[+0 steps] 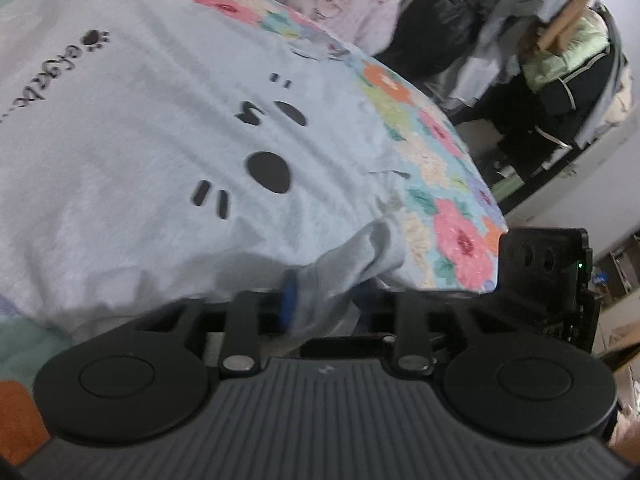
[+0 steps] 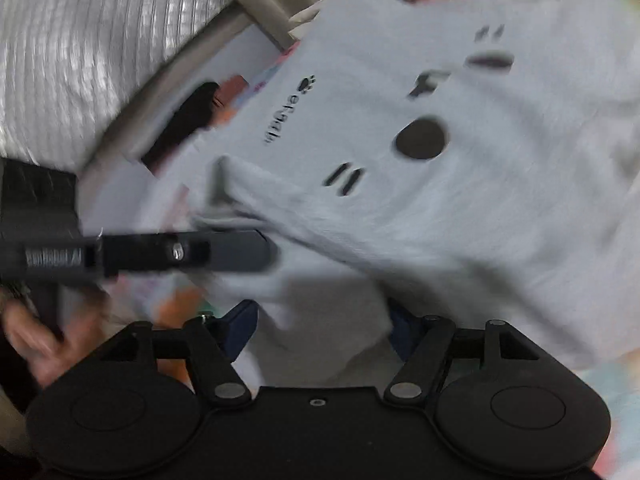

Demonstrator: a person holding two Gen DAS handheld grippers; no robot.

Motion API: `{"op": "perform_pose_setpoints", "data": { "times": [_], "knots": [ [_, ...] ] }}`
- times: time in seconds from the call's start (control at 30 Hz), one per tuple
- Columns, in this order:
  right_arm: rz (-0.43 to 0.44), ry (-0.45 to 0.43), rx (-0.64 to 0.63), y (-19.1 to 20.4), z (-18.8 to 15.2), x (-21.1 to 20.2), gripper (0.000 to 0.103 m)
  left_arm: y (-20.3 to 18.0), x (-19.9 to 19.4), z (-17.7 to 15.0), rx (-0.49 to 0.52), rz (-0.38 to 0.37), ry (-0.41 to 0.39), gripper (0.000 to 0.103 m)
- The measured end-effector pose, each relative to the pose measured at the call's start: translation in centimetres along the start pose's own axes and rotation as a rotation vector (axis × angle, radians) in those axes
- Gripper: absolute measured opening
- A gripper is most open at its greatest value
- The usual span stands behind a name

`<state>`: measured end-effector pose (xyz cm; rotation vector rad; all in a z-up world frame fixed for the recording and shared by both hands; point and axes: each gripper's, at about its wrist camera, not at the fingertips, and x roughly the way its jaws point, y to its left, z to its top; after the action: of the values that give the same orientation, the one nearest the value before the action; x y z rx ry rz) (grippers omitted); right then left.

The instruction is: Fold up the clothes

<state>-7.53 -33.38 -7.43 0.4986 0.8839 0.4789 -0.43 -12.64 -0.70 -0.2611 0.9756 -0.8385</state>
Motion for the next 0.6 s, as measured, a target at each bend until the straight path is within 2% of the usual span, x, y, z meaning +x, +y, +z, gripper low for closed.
{"op": "perform_pose_setpoints", "data": {
  "times": [0.03,0.1,0.13,0.23,0.3,0.37,0.43,0.6],
  "knots": [
    [-0.022,0.011,-0.062,1.0,-0.1,0.3,0.014,0.1,-0.8,0.1,0.003,0.015,-0.026,0.041],
    [-0.058,-0.001,-0.144,2.7,0.0,0.1,0.013,0.8,-3.1,0.6,-0.011,0.055,-0.096,0.051],
    [-0.076,-0.008,-0.183,3.5,0.0,-0.1,0.012,1.4,-4.5,0.9,-0.026,0.086,-0.14,0.053],
    [-0.029,-0.045,-0.177,4.3,1.6,-2.0,0.011,4.0,-8.1,1.7,-0.097,0.22,-0.241,0.056],
    [0.001,-0.078,-0.179,4.4,3.2,-3.3,0.011,6.0,-9.9,2.0,-0.148,0.286,-0.273,0.056],
    [0.017,-0.116,-0.168,4.3,5.3,-4.4,0.011,8.4,-10.8,2.6,-0.219,0.35,-0.249,0.057],
    [0.015,-0.153,-0.145,4.0,7.8,-5.4,0.011,10.8,-11.1,3.8,-0.282,0.446,-0.211,0.057],
    [-0.146,-0.226,-0.153,3.5,13.0,-6.7,0.011,16.2,-12.0,7.3,-0.368,0.659,-0.194,0.057]
  ]
}}
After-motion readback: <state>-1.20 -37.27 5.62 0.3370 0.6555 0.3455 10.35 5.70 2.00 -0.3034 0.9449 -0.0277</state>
